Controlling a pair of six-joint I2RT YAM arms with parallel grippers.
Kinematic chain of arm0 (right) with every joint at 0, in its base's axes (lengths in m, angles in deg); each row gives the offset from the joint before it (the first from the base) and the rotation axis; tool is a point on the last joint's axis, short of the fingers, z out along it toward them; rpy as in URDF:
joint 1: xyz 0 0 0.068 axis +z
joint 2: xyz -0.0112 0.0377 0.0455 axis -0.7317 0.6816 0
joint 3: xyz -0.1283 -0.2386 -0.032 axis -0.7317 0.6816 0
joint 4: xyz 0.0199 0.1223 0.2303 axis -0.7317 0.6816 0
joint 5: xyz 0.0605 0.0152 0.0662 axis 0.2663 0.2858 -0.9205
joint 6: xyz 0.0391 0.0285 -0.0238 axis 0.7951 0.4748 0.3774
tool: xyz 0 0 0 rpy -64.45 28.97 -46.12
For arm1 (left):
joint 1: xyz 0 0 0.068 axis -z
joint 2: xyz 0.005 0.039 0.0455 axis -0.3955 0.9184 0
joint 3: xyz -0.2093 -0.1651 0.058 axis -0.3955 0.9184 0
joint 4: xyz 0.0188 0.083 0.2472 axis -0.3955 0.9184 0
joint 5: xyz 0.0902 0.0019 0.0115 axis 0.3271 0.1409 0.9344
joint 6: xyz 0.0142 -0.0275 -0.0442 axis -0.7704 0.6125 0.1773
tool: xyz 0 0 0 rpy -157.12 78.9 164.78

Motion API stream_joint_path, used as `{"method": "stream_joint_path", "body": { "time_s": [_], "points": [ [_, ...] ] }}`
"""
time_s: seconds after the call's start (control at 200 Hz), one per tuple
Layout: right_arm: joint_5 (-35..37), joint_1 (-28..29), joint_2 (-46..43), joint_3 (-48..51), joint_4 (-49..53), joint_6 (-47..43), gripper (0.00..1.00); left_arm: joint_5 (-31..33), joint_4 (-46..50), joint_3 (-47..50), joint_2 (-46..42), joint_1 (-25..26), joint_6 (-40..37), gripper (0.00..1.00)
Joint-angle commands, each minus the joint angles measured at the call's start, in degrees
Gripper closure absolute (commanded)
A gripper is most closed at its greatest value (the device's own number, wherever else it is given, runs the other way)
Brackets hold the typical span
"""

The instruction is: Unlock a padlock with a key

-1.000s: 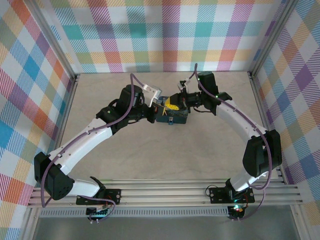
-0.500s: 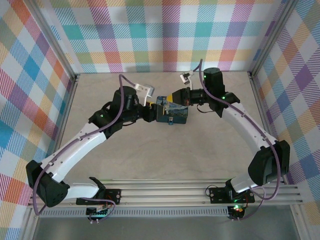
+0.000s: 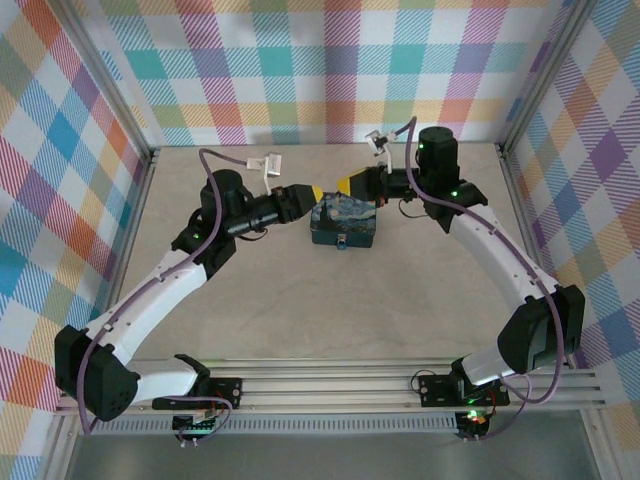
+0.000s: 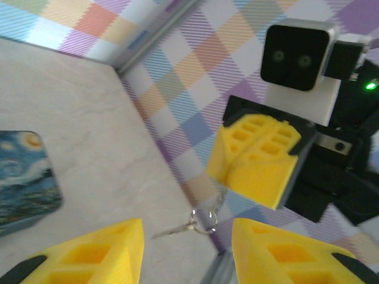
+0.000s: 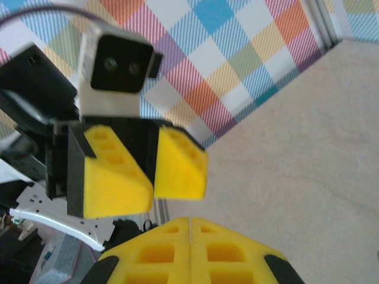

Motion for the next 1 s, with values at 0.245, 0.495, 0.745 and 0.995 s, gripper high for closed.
{"method": "stream_joint_path", "body": {
  "time_s": [0.245,0.495,0.745,0.995],
  "points": [
    [-2.7,-0.9,1.5,1.8,-22.0,19.4,1.0,-4.6,-21.3,2.2,4.2,0.6,11.5,0.62],
    [-3.6,-0.8,1.6,1.7,-21.2,20.3,1.0,-4.7,-22.4,0.1,6.3,1.0,11.7,0.64],
    [-4.2,-0.8,1.4,2.3,-17.8,18.4,1.0,-4.0,-23.6,-1.1,7.2,2.5,11.8,0.68],
    [-4.4,-0.8,1.5,2.4,-17.5,18.3,1.0,-3.4,-27.3,-0.9,8.1,2.8,14.7,0.74]
  ]
}}
